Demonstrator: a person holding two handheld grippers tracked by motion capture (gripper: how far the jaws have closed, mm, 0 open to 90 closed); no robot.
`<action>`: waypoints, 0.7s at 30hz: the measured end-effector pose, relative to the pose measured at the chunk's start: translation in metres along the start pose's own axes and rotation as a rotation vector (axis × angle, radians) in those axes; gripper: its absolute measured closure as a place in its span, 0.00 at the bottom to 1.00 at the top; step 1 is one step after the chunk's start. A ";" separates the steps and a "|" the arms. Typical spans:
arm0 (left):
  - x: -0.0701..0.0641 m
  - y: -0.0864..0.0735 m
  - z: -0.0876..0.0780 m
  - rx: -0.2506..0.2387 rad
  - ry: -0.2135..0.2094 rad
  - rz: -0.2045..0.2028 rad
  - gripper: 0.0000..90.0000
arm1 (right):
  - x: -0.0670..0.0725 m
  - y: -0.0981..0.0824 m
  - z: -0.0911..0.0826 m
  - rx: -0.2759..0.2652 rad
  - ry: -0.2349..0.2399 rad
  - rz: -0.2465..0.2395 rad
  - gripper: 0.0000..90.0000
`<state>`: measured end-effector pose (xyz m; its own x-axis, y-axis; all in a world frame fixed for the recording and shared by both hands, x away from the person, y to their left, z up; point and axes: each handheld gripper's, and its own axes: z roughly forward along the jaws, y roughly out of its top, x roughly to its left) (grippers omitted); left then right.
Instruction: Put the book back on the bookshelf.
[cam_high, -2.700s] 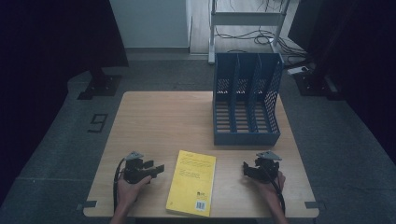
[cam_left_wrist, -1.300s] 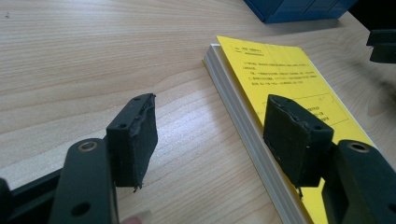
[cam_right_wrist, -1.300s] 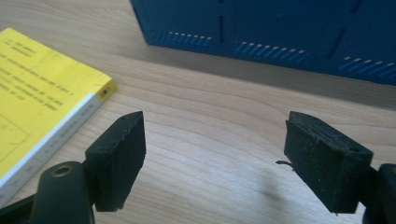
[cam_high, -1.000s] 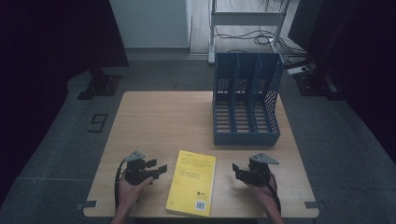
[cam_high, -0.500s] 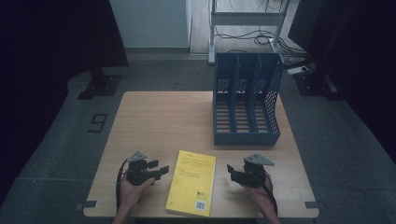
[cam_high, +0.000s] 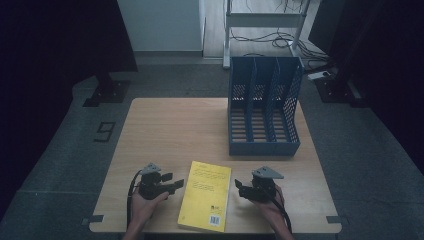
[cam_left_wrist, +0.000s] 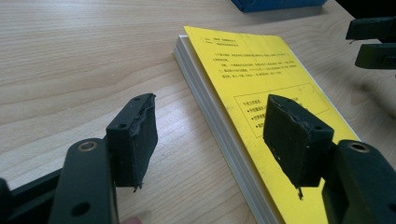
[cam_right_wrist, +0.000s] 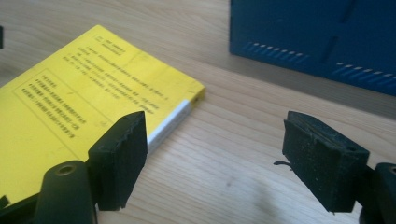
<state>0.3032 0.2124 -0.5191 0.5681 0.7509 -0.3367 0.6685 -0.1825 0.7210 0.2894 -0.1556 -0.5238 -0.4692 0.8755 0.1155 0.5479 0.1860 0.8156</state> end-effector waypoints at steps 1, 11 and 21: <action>-0.001 0.000 0.001 0.002 -0.001 -0.001 0.39 | 0.002 0.000 0.001 0.000 0.003 0.000 0.24; -0.004 -0.001 0.006 0.019 -0.005 0.008 0.39 | 0.021 0.001 0.008 0.008 0.053 -0.019 0.24; -0.002 -0.001 0.006 0.023 -0.010 0.003 0.38 | 0.038 -0.001 0.019 0.026 0.084 -0.028 0.24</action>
<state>0.3038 0.2075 -0.5228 0.5747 0.7442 -0.3404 0.6775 -0.1993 0.7080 0.2844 -0.1139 -0.5308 -0.5403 0.8296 0.1408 0.5509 0.2223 0.8044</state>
